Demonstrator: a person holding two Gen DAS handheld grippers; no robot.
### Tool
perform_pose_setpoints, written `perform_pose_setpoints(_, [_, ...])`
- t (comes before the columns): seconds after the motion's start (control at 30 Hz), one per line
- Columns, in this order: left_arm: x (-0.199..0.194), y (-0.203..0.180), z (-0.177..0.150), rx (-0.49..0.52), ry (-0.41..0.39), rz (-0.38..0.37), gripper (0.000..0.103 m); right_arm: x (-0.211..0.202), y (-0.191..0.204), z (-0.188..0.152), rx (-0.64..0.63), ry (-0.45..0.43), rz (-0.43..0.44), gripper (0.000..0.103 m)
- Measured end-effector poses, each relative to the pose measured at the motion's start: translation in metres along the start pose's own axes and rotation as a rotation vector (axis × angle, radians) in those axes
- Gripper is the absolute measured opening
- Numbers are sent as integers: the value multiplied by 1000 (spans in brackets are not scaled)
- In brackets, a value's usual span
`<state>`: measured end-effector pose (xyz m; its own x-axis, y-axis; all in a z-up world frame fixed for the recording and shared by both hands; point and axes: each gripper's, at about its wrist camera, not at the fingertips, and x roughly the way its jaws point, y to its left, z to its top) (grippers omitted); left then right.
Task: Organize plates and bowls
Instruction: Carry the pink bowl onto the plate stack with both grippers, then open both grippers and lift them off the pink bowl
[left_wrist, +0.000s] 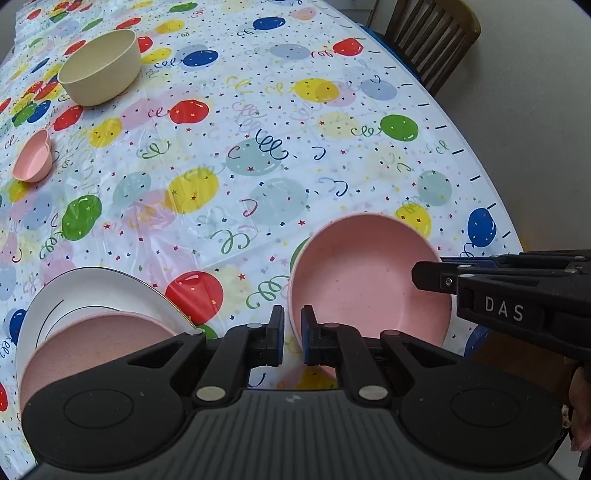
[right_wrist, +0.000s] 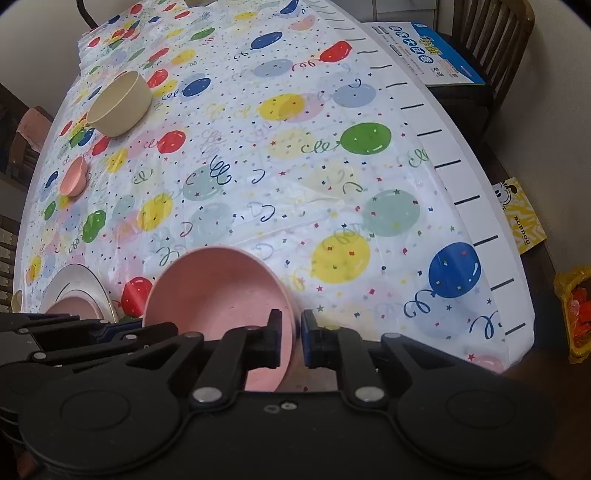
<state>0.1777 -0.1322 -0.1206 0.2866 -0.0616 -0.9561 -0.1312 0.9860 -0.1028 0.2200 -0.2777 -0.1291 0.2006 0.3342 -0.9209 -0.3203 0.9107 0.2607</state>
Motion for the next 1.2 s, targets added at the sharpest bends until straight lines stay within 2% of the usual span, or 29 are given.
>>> perform_pose_setpoints(0.23, [-26, 3, -3, 10, -57, 6, 9, -18, 7, 2, -20, -37, 7, 20])
perform_pose_setpoints(0.83, [-106, 44, -9, -70, -262, 31, 12, -78, 56, 1, -133, -175, 28, 33])
perform_pose_setpoints(0.97, [-122, 58, -8, -94, -304, 40, 14, -89, 72, 4, -161, -208, 38, 41])
perform_pose_setpoints(1.03, [-130, 66, -6, -113, -323, 47, 22, -94, 80, 8, -173, -225, 39, 46])
perform_pose_setpoints(1.13, [-139, 80, -1, -144, -354, 61, 42, -101, 93, 14, -199, -248, 45, 50])
perform_pose_setpoints(1.2, [-142, 88, 4, -160, -367, 76, 47, -103, 102, 21, -218, -260, 47, 54])
